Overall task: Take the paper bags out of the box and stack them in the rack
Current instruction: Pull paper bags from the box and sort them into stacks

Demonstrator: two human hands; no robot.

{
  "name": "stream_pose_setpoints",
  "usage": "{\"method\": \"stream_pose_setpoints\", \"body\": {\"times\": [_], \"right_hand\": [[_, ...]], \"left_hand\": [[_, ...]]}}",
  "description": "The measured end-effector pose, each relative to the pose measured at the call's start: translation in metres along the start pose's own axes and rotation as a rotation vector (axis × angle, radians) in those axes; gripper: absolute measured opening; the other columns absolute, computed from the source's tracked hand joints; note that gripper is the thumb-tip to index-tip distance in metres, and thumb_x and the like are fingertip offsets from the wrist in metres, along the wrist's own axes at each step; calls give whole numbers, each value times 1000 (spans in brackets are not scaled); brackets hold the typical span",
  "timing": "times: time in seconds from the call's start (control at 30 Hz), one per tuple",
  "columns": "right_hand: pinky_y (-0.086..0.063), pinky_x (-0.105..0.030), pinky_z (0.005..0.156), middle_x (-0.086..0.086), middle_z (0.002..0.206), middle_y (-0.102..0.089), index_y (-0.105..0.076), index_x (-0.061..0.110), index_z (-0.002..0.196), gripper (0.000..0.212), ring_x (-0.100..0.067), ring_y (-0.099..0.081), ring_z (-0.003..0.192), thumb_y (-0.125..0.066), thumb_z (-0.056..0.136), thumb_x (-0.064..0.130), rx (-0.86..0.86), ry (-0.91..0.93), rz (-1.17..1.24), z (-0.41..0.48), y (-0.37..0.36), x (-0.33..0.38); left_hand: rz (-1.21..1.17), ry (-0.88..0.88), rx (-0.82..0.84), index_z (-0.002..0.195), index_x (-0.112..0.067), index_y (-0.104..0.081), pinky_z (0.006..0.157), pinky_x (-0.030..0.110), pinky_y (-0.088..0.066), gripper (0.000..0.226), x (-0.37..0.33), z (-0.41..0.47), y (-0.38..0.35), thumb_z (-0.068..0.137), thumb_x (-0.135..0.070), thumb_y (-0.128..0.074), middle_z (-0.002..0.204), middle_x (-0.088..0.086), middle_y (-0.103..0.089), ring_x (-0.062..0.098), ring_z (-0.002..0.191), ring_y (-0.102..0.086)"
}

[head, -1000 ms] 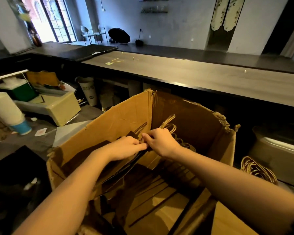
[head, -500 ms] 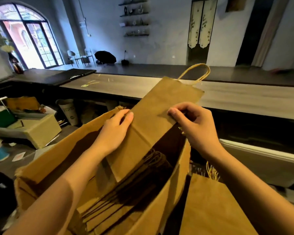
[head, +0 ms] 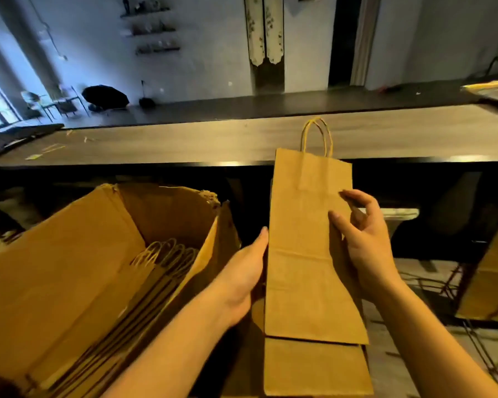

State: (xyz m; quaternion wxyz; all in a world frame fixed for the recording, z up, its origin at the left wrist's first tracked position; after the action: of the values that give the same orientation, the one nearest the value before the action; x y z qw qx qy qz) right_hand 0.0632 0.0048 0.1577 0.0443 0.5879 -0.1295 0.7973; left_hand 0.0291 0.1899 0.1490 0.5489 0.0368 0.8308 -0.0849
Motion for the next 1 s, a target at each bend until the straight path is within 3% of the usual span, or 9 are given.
{"method": "stream_pose_setpoints", "body": {"times": [0.17,0.23,0.3,0.4,0.47,0.57,0.67,0.83,1.0], "right_hand": [[-52,-27,91,6,134,-51,-45,37,119,42,-7,-53,119,-60,90,10,-68,-58,-130,-26,60,-34],[-57,-33,83,1,128,-55,-43,46,117,47,-13,-59,110,-60,90,11,-96,-119,-124,-36,83,-43],[-58,-25,67,-3,111,-62,-39,42,128,54,-14,-65,93,-60,90,10,-117,-158,-135,-43,101,-48],[-58,-31,73,-3,107,-66,-32,37,140,64,-17,-67,94,-60,90,9,-106,-236,-192,-52,123,-64],[-57,-35,80,2,108,-67,-37,36,139,61,-13,-66,97,-59,90,7,-108,-264,-199,-56,134,-74],[-55,-21,71,15,102,-65,-42,32,134,52,1,-66,90,-56,92,6,-140,-304,-177,-61,151,-83],[-56,-27,78,11,108,-65,-46,42,120,44,-6,-64,97,-51,94,8,-112,-340,-157,-62,161,-83],[-51,-41,93,3,122,-64,-54,37,117,38,-17,-61,112,-50,95,7,-88,-377,-141,-66,177,-85],[-52,-41,92,0,118,-67,-55,31,119,35,-19,-63,109,-51,94,7,-99,-396,-134,-70,191,-86]], "left_hand": [[-161,170,48,112,-26,-68,98,44,-47,43,70,3,-50,94,-51,-38,106,1,-72,19,104,-66],[-218,245,79,119,-21,-64,99,43,-47,39,96,3,-68,96,-42,-41,110,3,-71,20,106,-65],[-248,308,43,128,-16,-56,99,40,-47,38,119,2,-77,95,-34,-48,115,4,-68,19,107,-63],[-224,407,-68,141,-12,-38,102,38,-43,58,144,-2,-88,90,-28,-60,120,4,-58,19,110,-55],[-228,451,-115,141,-13,-37,104,40,-41,61,159,-2,-92,89,-30,-62,124,5,-56,22,117,-52],[-220,484,-170,142,-12,-38,100,35,-42,53,173,1,-99,94,-27,-54,136,9,-52,26,125,-49],[-199,510,-204,140,-14,-41,92,34,-44,47,183,3,-107,95,-23,-52,134,10,-53,25,122,-51],[-250,489,-94,146,-19,-29,108,39,-35,51,188,14,-126,98,-23,-46,142,8,-46,24,131,-43],[-125,397,85,148,-34,-17,118,39,-16,62,177,28,-138,94,-37,-47,154,-6,-26,16,143,-20]]}}
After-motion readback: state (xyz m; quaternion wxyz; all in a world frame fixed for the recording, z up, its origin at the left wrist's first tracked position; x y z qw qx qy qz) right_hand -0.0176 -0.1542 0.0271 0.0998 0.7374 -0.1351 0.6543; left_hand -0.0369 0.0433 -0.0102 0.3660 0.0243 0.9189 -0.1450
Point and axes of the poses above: each hand's wrist, its own z-axis towards the middle knuckle, its own y-axis out of the back of the hand, x = y × z, the point moved 6 cm from there along z, towards the middle knuckle
